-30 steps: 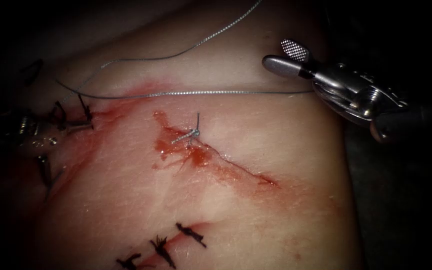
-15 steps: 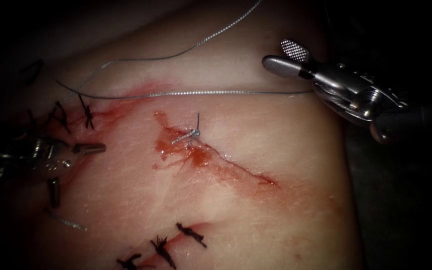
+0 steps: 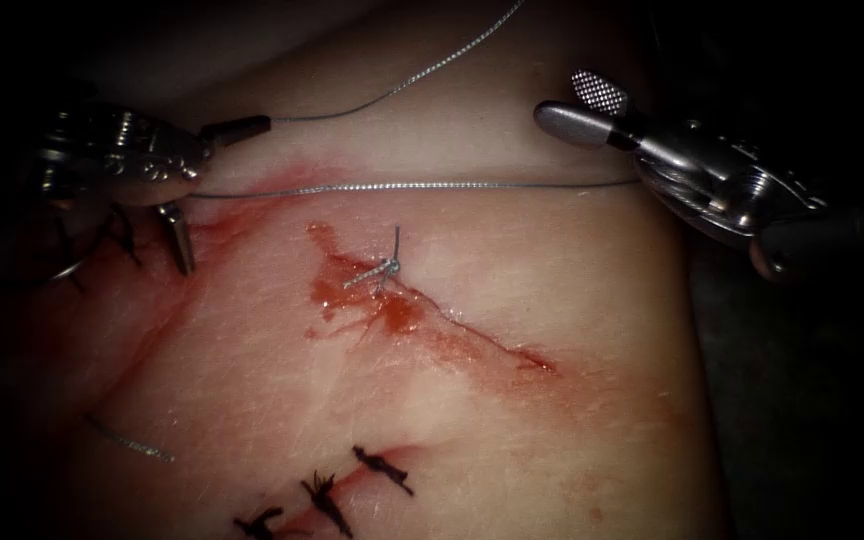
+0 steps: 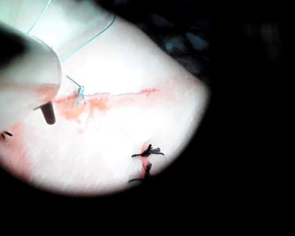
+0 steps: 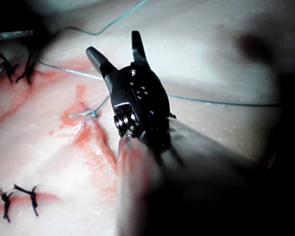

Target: Wound Closure

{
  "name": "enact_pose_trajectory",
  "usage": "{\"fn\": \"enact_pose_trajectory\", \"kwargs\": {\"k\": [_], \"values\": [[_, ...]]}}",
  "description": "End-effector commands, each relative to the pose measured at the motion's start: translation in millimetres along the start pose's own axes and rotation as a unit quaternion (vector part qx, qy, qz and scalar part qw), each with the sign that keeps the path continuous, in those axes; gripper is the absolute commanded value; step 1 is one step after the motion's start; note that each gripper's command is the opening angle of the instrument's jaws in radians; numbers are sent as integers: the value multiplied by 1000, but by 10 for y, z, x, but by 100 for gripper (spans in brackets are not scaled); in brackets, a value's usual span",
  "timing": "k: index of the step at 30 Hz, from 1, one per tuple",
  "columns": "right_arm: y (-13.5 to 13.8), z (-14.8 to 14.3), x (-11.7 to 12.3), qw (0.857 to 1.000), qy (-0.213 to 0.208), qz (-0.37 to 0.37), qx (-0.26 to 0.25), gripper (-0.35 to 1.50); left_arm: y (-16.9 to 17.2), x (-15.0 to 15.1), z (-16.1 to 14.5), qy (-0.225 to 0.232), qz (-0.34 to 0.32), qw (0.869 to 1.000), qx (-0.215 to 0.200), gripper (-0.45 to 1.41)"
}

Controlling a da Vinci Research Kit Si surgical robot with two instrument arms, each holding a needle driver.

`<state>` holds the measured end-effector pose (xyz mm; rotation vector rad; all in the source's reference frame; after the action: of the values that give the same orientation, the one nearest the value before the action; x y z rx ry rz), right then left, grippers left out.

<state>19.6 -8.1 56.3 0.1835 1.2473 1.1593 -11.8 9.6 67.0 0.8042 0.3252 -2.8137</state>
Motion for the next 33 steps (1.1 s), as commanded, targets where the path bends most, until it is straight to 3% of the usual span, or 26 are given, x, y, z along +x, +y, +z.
{"fn": "enact_pose_trajectory", "kwargs": {"k": [1, 4, 8, 12, 15, 19, 21, 23, 27, 29, 33], "values": [[6, 2, 5, 1000, 4, 2, 3, 123, -3, 5, 9, 14, -7, 1000, 5, 135], [25, -8, 24, 1000, 11, 3, 4, 115, -8, 8, 9, 44, -21, 999, 24, 140], [50, -23, 40, 1000, 10, -28, 8, 113, -15, 4, 6, 39, -47, 997, 39, 140], [73, -41, 48, 997, -3, -81, 14, 130, -24, -1, 8, 39, -56, 997, 47, 140], [90, -58, 56, 992, -23, -124, 26, 132, -29, -4, 10, 41, -64, 996, 50, 138], [117, -83, 57, 978, -38, -198, 45, 108, -31, -12, 9, 40, -59, 996, 50, 138], [129, -86, 49, 960, -68, -267, 45, 105, -31, -17, 6, 40, -60, 996, 51, 138], [141, -86, 32, 930, -109, -346, 58, 118, -31, -21, 4, 39, -63, 996, 52, 138], [155, -82, -15, 891, -179, -408, 82, 123, -33, -28, -11, 40, -59, 996, 49, 138], [151, -76, -29, 884, -188, -418, 86, 126, -38, -33, -26, 39, -59, 996, 52, 138], [132, -55, -43, 884, -193, -416, 94, 126, -49, -47, -63, 24, -64, 995, 75, 138]]}}
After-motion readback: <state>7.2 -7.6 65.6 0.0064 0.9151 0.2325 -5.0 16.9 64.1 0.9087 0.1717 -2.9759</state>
